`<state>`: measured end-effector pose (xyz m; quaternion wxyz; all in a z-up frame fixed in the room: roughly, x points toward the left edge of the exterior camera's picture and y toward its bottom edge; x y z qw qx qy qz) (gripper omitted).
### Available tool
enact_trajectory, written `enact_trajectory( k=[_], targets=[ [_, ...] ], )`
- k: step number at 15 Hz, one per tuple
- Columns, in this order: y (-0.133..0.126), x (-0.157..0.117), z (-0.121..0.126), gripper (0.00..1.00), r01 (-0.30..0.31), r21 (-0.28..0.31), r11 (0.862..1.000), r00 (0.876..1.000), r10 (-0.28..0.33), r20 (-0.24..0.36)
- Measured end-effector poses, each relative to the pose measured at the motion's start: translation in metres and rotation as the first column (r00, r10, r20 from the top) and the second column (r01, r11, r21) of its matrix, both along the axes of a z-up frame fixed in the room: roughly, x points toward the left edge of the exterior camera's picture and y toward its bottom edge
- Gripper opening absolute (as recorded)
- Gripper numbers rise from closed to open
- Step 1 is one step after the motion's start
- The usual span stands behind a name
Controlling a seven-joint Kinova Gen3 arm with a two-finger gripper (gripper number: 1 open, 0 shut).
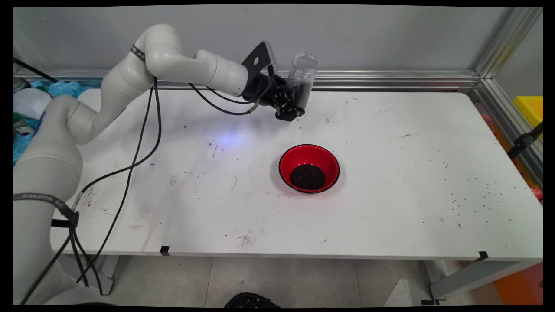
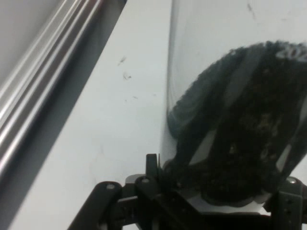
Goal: Pour the black seasoning powder in the red bowl, then place the picked object on the table
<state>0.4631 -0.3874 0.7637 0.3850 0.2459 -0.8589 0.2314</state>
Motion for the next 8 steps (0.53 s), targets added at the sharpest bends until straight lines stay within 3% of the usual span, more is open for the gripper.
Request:
enact_trajectory(
  k=[8],
  targets=[
    [-0.012,0.008,-0.033,0.00,-0.028,0.082,0.996,0.995,0.036,-0.089]
  ],
)
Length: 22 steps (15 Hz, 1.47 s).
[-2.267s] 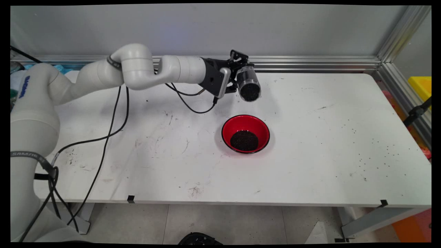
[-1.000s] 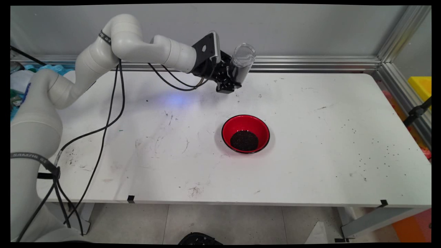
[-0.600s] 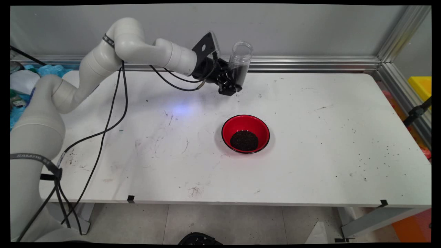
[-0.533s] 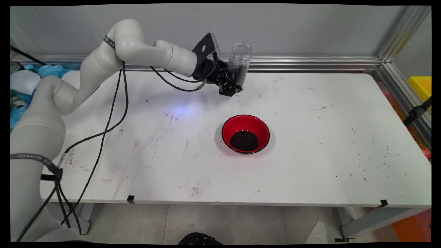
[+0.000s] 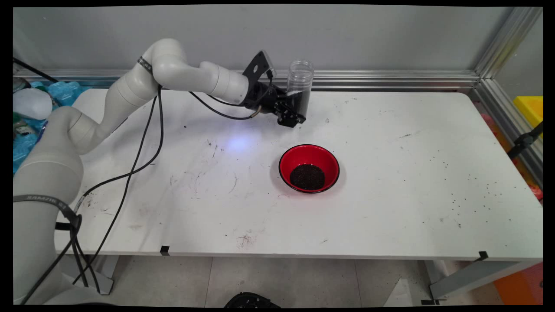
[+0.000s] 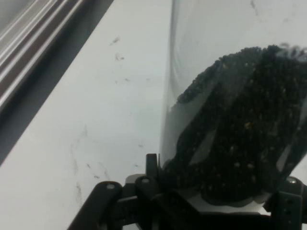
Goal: Place the picked object on the table
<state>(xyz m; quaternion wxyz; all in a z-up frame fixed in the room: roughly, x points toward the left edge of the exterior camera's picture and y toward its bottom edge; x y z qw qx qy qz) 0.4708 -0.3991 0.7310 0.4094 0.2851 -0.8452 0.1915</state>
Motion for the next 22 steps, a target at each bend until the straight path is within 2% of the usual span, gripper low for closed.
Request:
enact_trajectory(
  k=[12,22],
  targets=[
    [-0.012,0.006,-0.032,0.00,0.022,0.001,1.000,0.998,-0.022,-0.053],
    [-0.016,0.004,-0.054,0.00,0.041,0.038,0.998,0.995,-0.037,-0.093]
  ],
)
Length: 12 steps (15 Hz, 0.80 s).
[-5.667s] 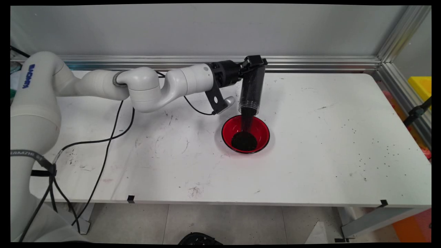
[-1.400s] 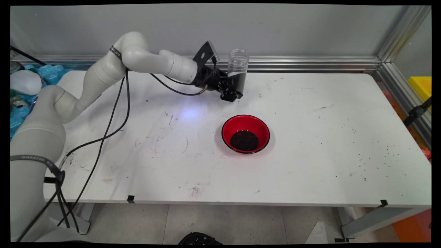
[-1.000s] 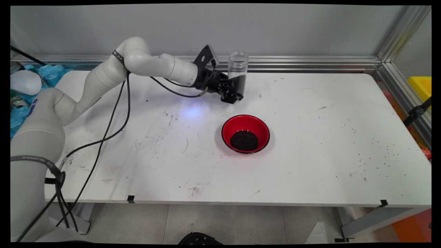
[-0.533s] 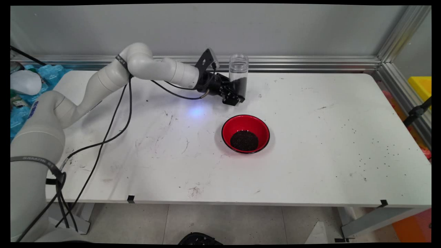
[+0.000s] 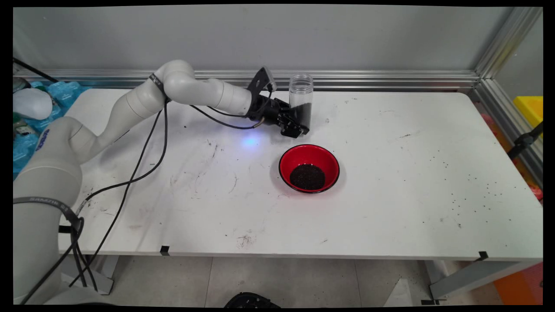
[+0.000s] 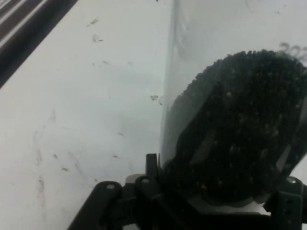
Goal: Place the picked object on the table
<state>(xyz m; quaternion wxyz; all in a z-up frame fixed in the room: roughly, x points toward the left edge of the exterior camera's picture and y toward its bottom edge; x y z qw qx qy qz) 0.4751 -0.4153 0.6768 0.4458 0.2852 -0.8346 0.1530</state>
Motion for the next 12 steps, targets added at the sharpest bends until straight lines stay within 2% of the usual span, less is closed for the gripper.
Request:
enact_trajectory(
  k=[11,12],
  targets=[
    [-0.001,0.000,-0.014,0.00,0.020,0.018,1.000,1.000,-0.020,-0.002],
    [-0.001,-0.001,-0.016,1.00,0.023,0.020,1.000,1.000,-0.023,-0.003]
  ],
)
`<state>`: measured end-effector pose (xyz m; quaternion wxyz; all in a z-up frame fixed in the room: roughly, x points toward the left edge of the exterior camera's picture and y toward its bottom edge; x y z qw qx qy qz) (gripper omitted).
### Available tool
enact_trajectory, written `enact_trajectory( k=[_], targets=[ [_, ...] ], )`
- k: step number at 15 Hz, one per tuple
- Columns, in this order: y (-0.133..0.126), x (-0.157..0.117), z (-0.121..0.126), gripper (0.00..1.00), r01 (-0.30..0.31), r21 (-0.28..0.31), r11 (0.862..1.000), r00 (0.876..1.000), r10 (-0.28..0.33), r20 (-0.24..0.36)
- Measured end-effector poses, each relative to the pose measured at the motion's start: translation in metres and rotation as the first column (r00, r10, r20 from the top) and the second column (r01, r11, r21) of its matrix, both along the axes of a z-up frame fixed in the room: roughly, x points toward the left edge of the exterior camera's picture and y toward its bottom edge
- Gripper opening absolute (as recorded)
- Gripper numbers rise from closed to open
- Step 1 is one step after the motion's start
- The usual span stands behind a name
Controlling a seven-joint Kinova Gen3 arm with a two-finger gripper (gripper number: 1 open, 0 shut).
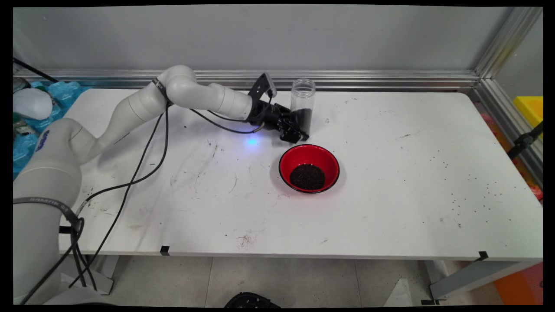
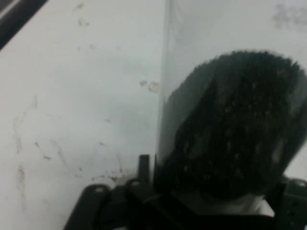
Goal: Place the picked object on the table
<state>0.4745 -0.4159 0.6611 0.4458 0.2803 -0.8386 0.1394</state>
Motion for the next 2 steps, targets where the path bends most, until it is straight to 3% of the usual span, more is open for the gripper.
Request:
enact_trajectory(
  k=[2],
  targets=[
    [0.0003,0.0001,-0.0014,1.00,0.003,0.001,1.000,1.000,-0.003,0.000]
  ],
)
